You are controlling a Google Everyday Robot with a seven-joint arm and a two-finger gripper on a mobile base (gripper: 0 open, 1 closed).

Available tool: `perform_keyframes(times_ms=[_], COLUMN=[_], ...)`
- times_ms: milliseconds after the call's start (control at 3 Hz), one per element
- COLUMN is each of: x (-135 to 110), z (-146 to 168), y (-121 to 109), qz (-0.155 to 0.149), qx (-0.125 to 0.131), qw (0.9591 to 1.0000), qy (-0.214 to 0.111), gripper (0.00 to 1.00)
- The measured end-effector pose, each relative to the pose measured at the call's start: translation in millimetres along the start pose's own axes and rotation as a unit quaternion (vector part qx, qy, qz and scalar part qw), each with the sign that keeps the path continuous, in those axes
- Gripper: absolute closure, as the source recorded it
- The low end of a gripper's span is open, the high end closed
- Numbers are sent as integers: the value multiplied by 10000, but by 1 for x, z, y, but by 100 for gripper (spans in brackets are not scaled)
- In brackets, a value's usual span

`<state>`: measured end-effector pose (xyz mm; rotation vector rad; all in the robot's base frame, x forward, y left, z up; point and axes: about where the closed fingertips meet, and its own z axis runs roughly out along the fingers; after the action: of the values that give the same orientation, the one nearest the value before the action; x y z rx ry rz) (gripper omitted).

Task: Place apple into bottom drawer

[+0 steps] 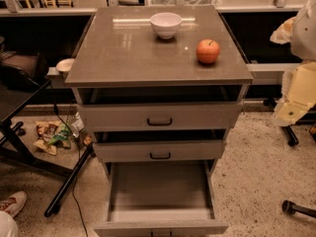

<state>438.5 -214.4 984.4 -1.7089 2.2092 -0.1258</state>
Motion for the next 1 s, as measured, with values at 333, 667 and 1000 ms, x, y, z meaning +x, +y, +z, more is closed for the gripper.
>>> perform_keyframes(times_ms=[333,667,1000], x=[0,0,5], z=[0,7,25], y=[0,-13,-36], qz=[0,164,541], qx=[0,-1,-58], qw=[10000,9998,9978], qy=[0,-104,-370], gripper=[0,0,0])
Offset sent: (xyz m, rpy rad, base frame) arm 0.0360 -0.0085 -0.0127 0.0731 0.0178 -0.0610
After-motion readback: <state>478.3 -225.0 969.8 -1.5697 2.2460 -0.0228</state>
